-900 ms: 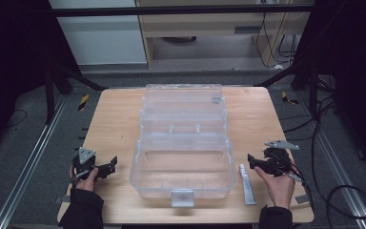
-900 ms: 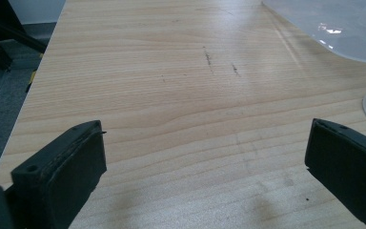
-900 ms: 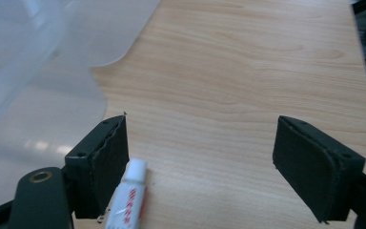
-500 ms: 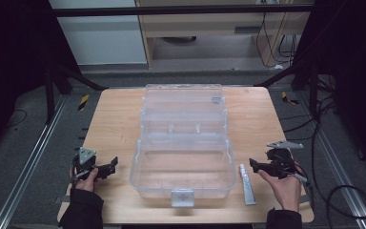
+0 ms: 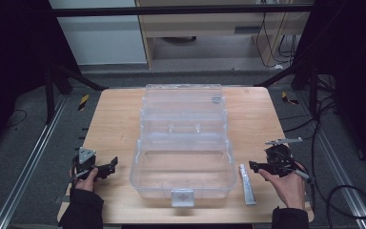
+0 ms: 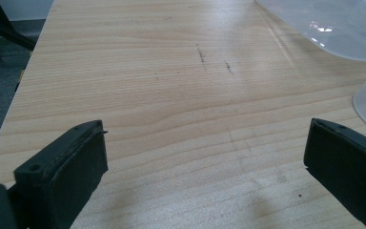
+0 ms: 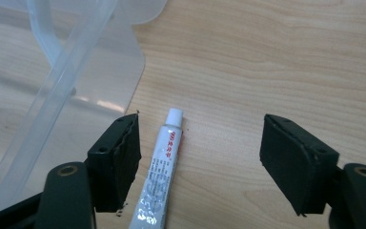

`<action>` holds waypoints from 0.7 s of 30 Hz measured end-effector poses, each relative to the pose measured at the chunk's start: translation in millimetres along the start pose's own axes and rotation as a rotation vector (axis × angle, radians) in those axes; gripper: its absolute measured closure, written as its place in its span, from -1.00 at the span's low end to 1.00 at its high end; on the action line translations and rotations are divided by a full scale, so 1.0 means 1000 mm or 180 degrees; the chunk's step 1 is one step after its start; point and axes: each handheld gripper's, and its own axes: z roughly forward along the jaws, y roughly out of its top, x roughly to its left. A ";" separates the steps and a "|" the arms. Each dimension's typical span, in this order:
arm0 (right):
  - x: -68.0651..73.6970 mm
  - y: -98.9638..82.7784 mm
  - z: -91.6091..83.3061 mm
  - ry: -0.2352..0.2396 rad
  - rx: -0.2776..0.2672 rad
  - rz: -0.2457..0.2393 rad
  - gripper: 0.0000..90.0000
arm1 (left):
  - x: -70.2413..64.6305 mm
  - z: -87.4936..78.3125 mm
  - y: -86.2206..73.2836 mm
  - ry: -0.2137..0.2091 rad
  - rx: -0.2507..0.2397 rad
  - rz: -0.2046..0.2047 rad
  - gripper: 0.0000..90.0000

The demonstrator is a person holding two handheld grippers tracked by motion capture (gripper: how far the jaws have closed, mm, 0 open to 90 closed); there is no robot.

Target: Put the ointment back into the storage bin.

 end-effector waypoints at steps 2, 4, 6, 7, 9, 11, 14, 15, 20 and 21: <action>0.001 0.001 0.001 0.0000 0.0078 0.0016 -0.31 | 0.000 0.000 0.000 -0.0001 0.0003 -0.0002 -1.00; 0.004 0.002 0.002 -0.0024 0.0149 0.0017 -0.31 | 0.000 0.000 0.000 -0.0004 0.0002 0.0000 -1.00; 0.006 0.003 0.004 -0.0043 0.0216 -0.0021 -0.31 | 0.000 0.000 0.000 -0.0006 0.0004 0.0001 -1.00; 0.007 0.003 0.006 -0.0022 0.0255 -0.0026 -0.31 | 0.000 0.000 0.000 -0.0011 0.0004 -0.0001 -0.99; 0.009 0.003 0.009 -0.0030 0.0332 -0.0047 -0.29 | 0.000 0.000 0.000 -0.0008 0.0008 -0.0005 -0.99; 0.012 0.003 0.012 -0.0044 0.0376 -0.0075 -0.21 | 0.000 0.000 0.000 -0.0010 0.0009 -0.0003 -0.99; 0.014 0.003 0.015 -0.0039 0.0424 -0.0068 -0.17 | 0.000 0.000 0.000 -0.0009 0.0011 0.0002 -0.99; 0.015 0.004 0.016 -0.0022 0.0457 -0.0086 -0.13 | 0.000 0.000 0.000 -0.0009 0.0013 0.0004 -0.99; 0.018 0.004 0.023 -0.0017 0.0641 -0.0125 -0.08 | 0.000 0.000 0.000 -0.0016 0.0009 0.0010 -0.99; 0.019 0.005 0.024 -0.0025 0.0681 -0.0114 -0.07 | 0.000 0.000 0.000 -0.0016 0.0014 0.0007 -0.99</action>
